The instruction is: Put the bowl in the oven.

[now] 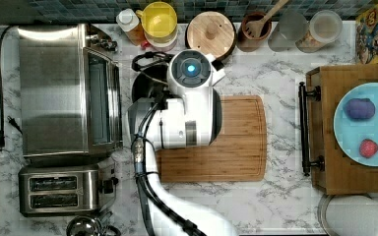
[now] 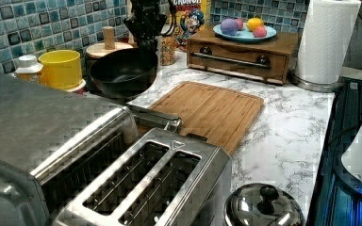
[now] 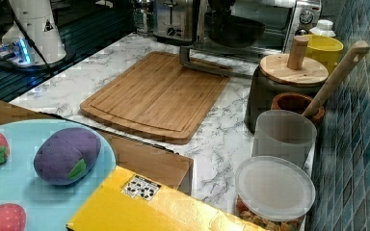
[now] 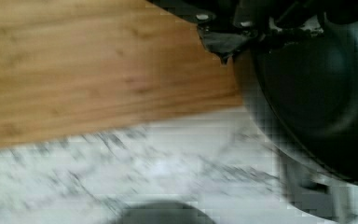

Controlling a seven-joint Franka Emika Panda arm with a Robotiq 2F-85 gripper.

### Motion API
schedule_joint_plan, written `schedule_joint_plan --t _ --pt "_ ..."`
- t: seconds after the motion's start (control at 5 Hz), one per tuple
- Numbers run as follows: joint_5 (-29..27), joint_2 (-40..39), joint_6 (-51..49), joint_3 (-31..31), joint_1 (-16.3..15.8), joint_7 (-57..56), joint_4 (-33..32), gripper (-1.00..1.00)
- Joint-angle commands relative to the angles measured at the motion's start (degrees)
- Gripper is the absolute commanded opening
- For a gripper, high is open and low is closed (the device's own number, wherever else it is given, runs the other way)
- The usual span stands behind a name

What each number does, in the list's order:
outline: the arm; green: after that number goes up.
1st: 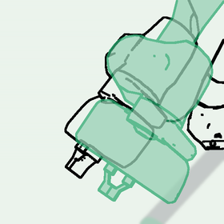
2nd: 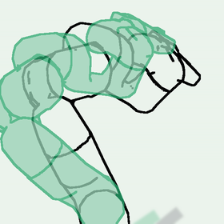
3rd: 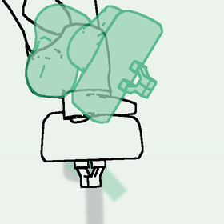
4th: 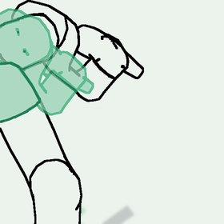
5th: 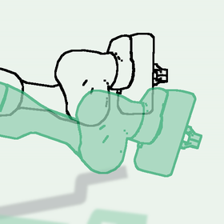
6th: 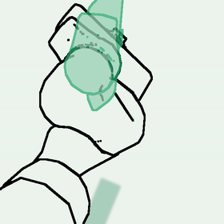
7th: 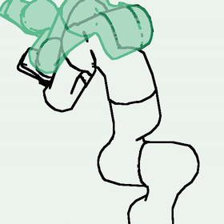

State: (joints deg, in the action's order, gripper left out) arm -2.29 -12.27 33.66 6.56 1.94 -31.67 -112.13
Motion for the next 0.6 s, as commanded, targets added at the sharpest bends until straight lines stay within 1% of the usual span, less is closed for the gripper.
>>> schedule_joint_plan --t 0.2,0.4,0.6 --pt "3.72 -0.59 1.69 3.74 -4.98 1.74 6.89 -1.00" --pt "6.11 -2.70 1.14 4.73 -5.23 3.86 8.59 -1.00" --pt "5.21 -3.86 0.04 5.96 -5.28 2.94 10.59 -1.00"
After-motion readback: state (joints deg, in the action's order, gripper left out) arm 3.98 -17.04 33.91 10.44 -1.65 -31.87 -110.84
